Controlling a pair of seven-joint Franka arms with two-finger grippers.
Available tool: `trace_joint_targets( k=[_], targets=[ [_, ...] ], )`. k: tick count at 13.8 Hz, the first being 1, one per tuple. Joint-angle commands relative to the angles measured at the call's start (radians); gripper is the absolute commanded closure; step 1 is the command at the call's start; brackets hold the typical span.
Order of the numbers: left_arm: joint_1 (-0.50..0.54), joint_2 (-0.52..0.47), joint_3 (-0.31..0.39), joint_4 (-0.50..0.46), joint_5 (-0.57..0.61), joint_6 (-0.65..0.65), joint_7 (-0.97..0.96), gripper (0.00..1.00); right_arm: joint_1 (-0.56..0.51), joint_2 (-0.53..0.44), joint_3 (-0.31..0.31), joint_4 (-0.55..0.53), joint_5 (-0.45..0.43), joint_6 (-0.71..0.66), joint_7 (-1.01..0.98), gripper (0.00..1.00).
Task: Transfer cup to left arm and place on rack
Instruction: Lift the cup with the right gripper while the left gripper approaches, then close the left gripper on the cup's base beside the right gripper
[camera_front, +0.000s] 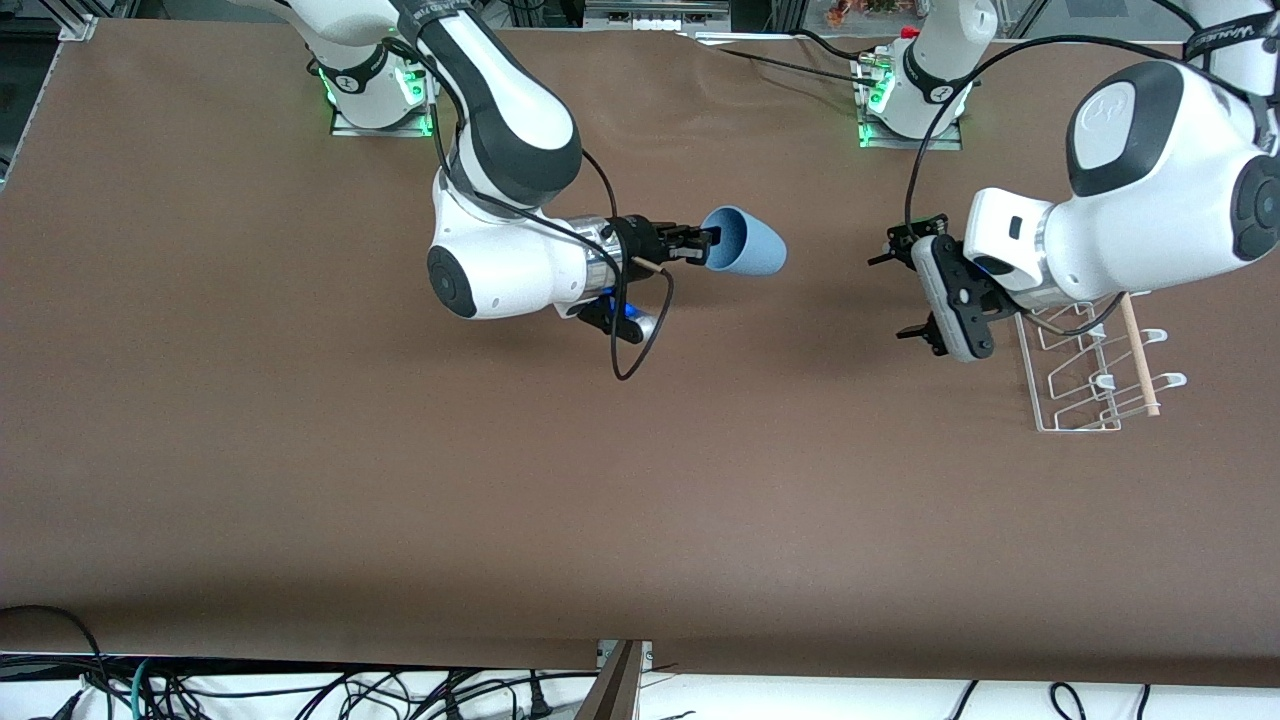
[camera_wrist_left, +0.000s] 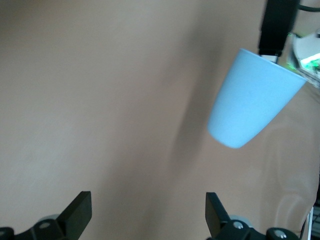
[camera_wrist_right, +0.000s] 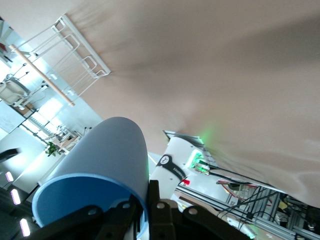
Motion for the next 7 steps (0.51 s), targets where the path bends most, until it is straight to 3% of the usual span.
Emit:
trace_joint_targets(
  k=[1, 4, 7],
  targets=[
    [-0.009, -0.023, 0.002, -0.073, -0.097, 0.032, 0.152, 0.00, -0.008, 0.034, 0.006, 0.066, 0.031, -0.013, 0.021, 1.00],
    [-0.008, -0.043, -0.045, -0.108, -0.205, 0.031, 0.209, 0.00, -0.008, 0.040, 0.006, 0.072, 0.031, -0.004, 0.021, 1.00],
    [-0.009, -0.053, -0.069, -0.108, -0.206, 0.041, 0.261, 0.00, -0.008, 0.040, 0.006, 0.073, 0.031, -0.004, 0.021, 1.00]
  ],
)
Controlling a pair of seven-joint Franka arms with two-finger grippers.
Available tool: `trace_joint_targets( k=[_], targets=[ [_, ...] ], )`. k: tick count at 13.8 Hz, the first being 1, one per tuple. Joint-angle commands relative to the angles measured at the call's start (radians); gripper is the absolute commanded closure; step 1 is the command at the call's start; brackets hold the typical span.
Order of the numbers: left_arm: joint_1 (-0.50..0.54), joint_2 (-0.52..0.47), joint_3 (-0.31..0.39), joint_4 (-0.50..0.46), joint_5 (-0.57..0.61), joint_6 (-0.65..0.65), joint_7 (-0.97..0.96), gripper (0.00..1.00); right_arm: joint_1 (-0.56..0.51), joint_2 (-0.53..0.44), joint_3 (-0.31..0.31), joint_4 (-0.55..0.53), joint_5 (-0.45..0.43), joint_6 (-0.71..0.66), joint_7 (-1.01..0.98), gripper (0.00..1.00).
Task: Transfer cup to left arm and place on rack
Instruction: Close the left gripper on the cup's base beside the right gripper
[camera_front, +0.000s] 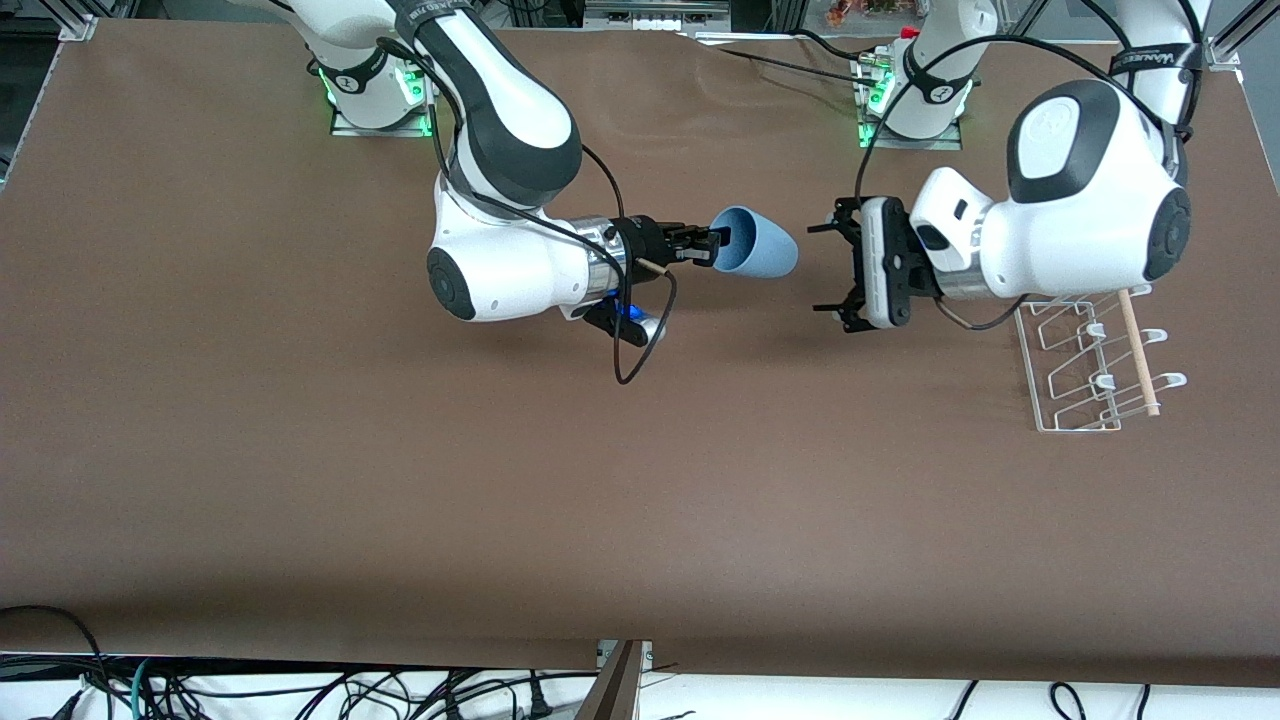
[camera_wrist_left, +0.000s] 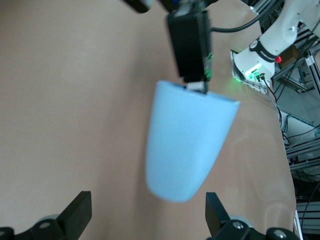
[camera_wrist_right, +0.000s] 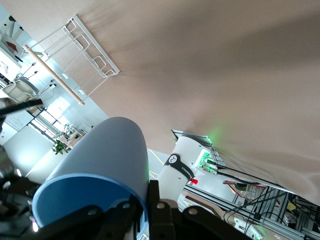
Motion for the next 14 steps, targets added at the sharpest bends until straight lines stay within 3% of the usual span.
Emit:
trace_joint_targets(
  k=[1, 4, 9, 10, 12, 13, 14],
  targets=[
    [0.003, -0.040, -0.008, -0.038, -0.033, 0.019, 0.099, 0.00, -0.006, 0.022, 0.007, 0.046, 0.018, -0.005, 0.017, 1.00],
    [-0.024, -0.043, -0.013, -0.049, -0.032, 0.036, 0.114, 0.00, -0.006, 0.022, 0.006, 0.047, 0.018, -0.005, 0.017, 1.00],
    [-0.034, -0.060, -0.091, -0.159, -0.035, 0.198, 0.160, 0.00, -0.007, 0.022, 0.005, 0.060, 0.019, -0.004, 0.030, 1.00],
    [-0.037, -0.060, -0.092, -0.162, -0.035, 0.210, 0.162, 0.06, -0.007, 0.022, 0.005, 0.060, 0.019, -0.004, 0.030, 1.00],
    [-0.034, -0.060, -0.103, -0.156, -0.035, 0.212, 0.171, 0.73, -0.007, 0.022, 0.005, 0.060, 0.019, -0.004, 0.032, 1.00],
    [-0.032, -0.060, -0.103, -0.153, -0.035, 0.212, 0.171, 0.88, -0.007, 0.023, 0.005, 0.060, 0.018, -0.004, 0.032, 1.00],
    [-0.031, -0.060, -0.103, -0.150, -0.035, 0.212, 0.171, 0.93, -0.009, 0.025, 0.005, 0.060, 0.019, -0.004, 0.033, 1.00]
  ],
)
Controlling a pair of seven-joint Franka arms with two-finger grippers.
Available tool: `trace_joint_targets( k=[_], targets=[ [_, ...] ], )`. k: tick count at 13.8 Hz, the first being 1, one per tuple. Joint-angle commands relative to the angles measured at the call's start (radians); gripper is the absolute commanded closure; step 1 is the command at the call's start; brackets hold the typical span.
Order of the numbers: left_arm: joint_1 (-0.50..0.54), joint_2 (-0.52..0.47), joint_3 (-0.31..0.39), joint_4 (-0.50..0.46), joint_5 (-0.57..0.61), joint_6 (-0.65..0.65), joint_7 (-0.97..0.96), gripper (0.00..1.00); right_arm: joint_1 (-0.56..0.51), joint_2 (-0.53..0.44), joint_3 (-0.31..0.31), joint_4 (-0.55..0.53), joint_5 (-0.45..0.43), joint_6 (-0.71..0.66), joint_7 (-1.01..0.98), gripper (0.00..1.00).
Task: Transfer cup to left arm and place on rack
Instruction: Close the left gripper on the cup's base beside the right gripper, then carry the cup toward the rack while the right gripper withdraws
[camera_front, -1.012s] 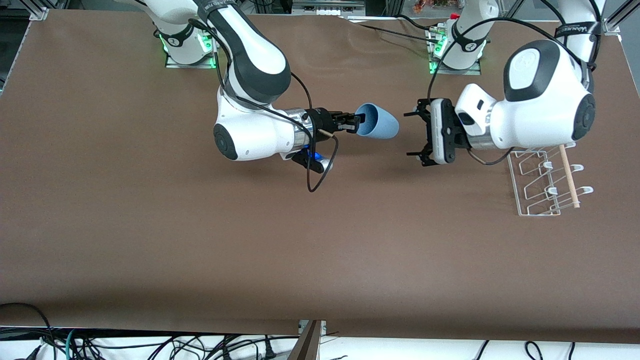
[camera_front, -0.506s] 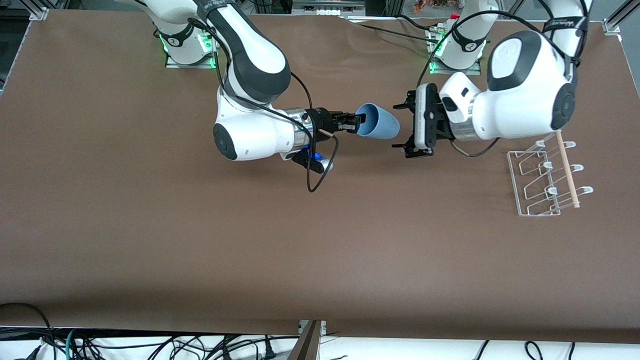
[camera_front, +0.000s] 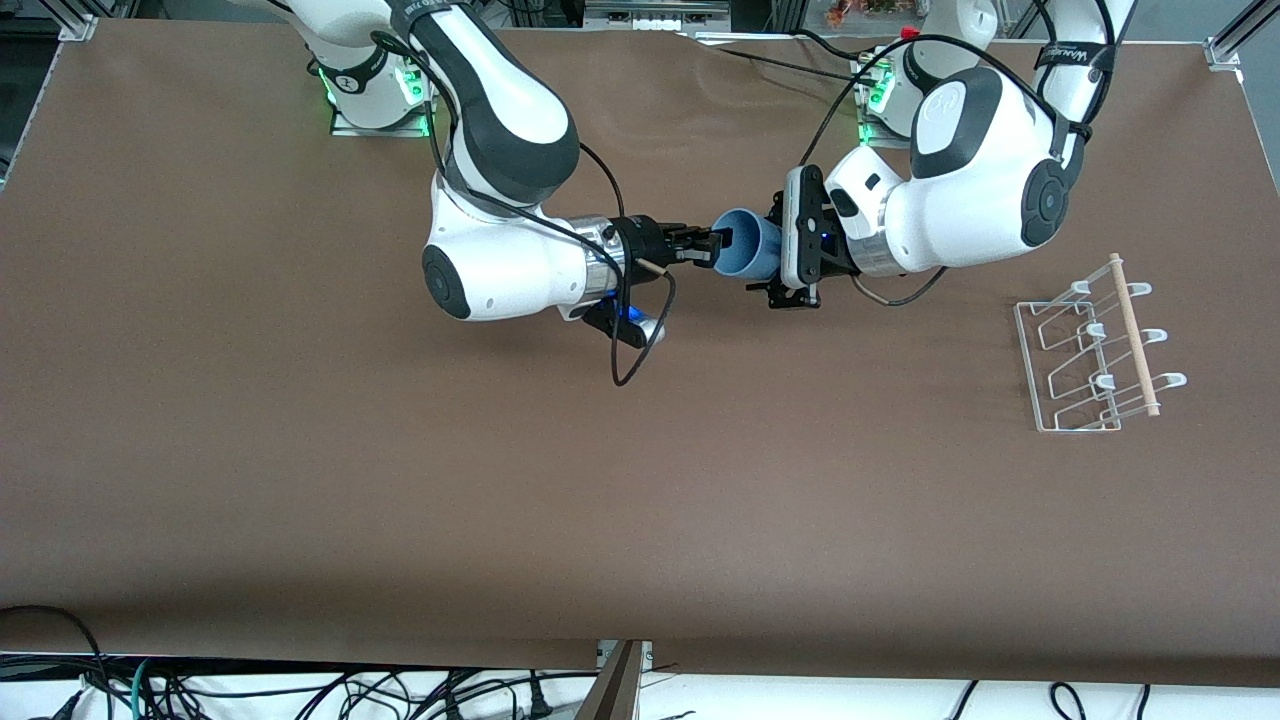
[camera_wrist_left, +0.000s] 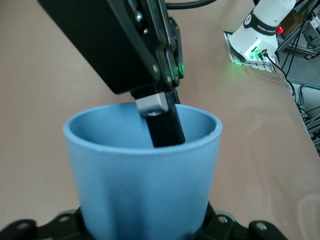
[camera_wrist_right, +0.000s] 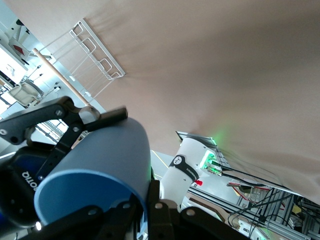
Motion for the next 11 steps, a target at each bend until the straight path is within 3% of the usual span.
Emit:
trace_joint_targets(
  k=[1, 2, 3, 4, 5, 6, 8, 11],
  targets=[
    [0.012, -0.036, -0.007, -0.026, -0.032, 0.015, 0.036, 0.98, -0.010, 0.024, 0.008, 0.041, 0.016, -0.011, 0.017, 1.00],
    [0.013, -0.036, -0.007, -0.024, -0.032, 0.013, 0.036, 1.00, -0.013, 0.024, 0.008, 0.039, 0.016, -0.011, 0.014, 0.98],
    [0.016, -0.036, -0.007, -0.021, -0.030, 0.010, 0.037, 1.00, -0.016, 0.024, 0.006, 0.039, 0.016, -0.011, 0.019, 0.50],
    [0.018, -0.036, -0.007, -0.021, -0.030, 0.010, 0.037, 1.00, -0.018, 0.021, 0.000, 0.041, 0.015, -0.011, 0.039, 0.22],
    [0.018, -0.036, -0.005, -0.021, -0.030, 0.010, 0.036, 1.00, -0.029, 0.016, -0.003, 0.041, 0.010, -0.014, 0.040, 0.11],
    [0.018, -0.036, -0.005, -0.020, -0.029, 0.010, 0.036, 1.00, -0.054, 0.013, -0.003, 0.041, 0.005, -0.025, 0.037, 0.03],
    [0.019, -0.036, -0.002, -0.008, -0.018, 0.006, 0.027, 1.00, -0.107, -0.010, -0.003, 0.041, 0.002, -0.052, 0.036, 0.02],
    [0.022, -0.033, 0.009, -0.003, 0.017, -0.017, 0.024, 1.00, -0.209, -0.037, -0.003, 0.042, -0.077, -0.149, 0.022, 0.01]
  ],
)
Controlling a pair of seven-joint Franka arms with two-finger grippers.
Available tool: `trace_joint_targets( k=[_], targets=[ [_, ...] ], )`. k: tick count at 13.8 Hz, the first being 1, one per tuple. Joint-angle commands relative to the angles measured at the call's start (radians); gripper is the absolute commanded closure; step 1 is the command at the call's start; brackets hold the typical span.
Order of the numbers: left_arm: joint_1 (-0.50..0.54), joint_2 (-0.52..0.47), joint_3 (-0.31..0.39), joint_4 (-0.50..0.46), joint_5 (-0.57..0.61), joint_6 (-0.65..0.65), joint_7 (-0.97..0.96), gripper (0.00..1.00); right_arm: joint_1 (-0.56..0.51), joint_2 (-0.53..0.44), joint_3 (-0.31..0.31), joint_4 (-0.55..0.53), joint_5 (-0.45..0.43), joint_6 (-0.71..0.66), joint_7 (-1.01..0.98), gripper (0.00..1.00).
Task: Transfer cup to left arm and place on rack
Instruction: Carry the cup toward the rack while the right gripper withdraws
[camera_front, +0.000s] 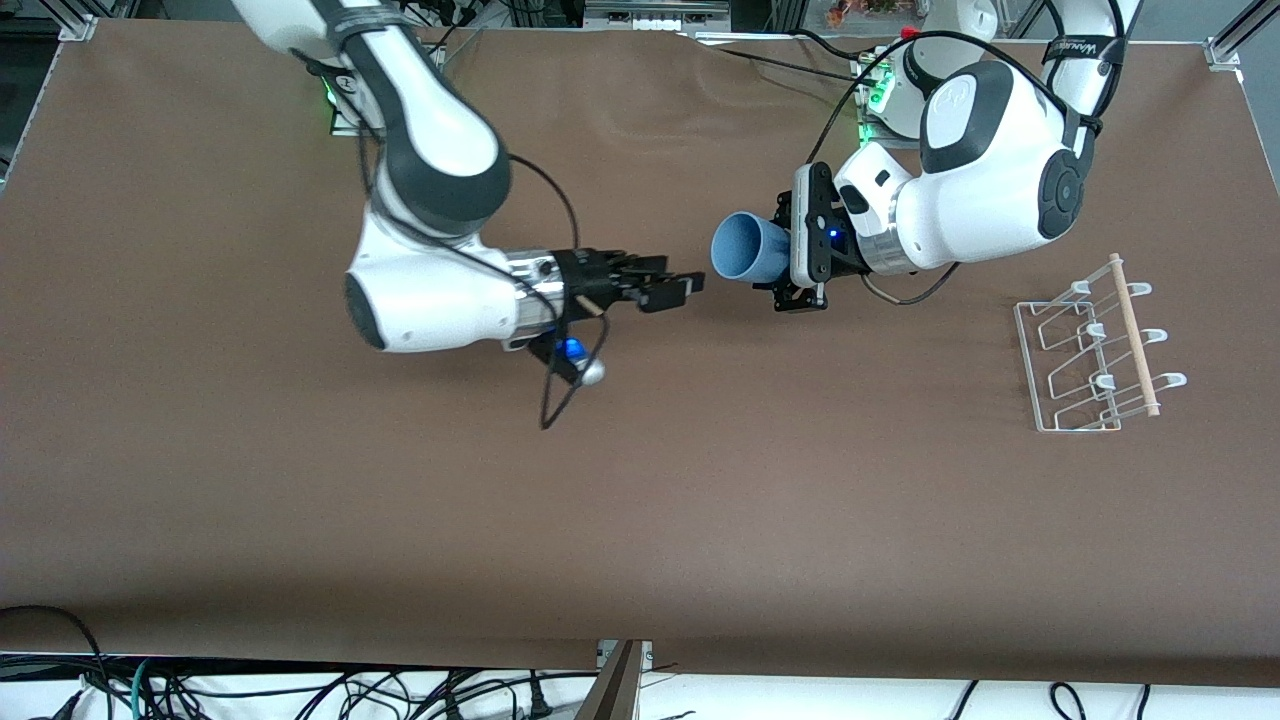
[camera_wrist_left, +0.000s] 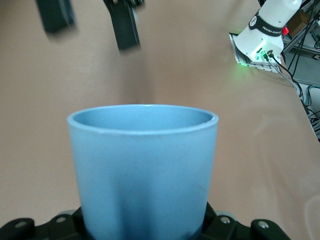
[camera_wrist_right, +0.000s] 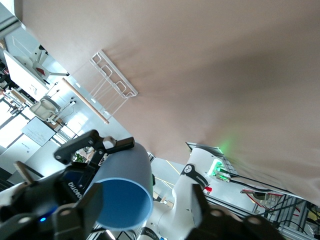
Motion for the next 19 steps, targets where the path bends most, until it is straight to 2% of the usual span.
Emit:
trace_joint_targets(
  k=[1, 3, 5, 7, 9, 12, 13, 15, 17, 19],
  targets=[
    [0.028, -0.015, 0.003, 0.004, 0.041, -0.028, 0.016, 1.00, -0.103, -0.039, 0.011, 0.008, -0.114, -0.092, -0.008, 0.01],
    [0.034, -0.012, 0.003, 0.015, 0.103, -0.051, -0.022, 1.00, -0.175, -0.088, 0.009, 0.008, -0.273, -0.139, -0.045, 0.01],
    [0.034, -0.012, 0.003, 0.033, 0.217, -0.075, -0.101, 1.00, -0.234, -0.142, 0.009, 0.007, -0.456, -0.153, -0.074, 0.01],
    [0.034, -0.010, 0.003, 0.049, 0.324, -0.113, -0.181, 1.00, -0.263, -0.174, 0.000, 0.007, -0.599, -0.161, -0.078, 0.01],
    [0.034, -0.009, 0.003, 0.050, 0.447, -0.150, -0.258, 1.00, -0.268, -0.202, -0.052, 0.005, -0.671, -0.201, -0.135, 0.01],
    [0.034, -0.007, 0.003, 0.063, 0.619, -0.230, -0.336, 1.00, -0.268, -0.214, -0.144, 0.004, -0.675, -0.303, -0.270, 0.01],
    [0.033, -0.001, 0.003, 0.064, 0.671, -0.259, -0.356, 1.00, -0.269, -0.234, -0.156, -0.014, -0.687, -0.299, -0.291, 0.01],
    [0.033, 0.003, 0.003, 0.064, 0.784, -0.333, -0.384, 1.00, -0.272, -0.344, -0.152, -0.176, -0.792, -0.223, -0.312, 0.01],
    [0.030, 0.014, 0.001, 0.064, 0.901, -0.423, -0.408, 1.00, -0.272, -0.442, -0.107, -0.333, -0.909, -0.148, -0.347, 0.01],
    [0.022, 0.045, -0.006, 0.063, 1.020, -0.510, -0.454, 1.00, -0.272, -0.510, -0.090, -0.435, -0.999, -0.098, -0.382, 0.01]
  ],
)
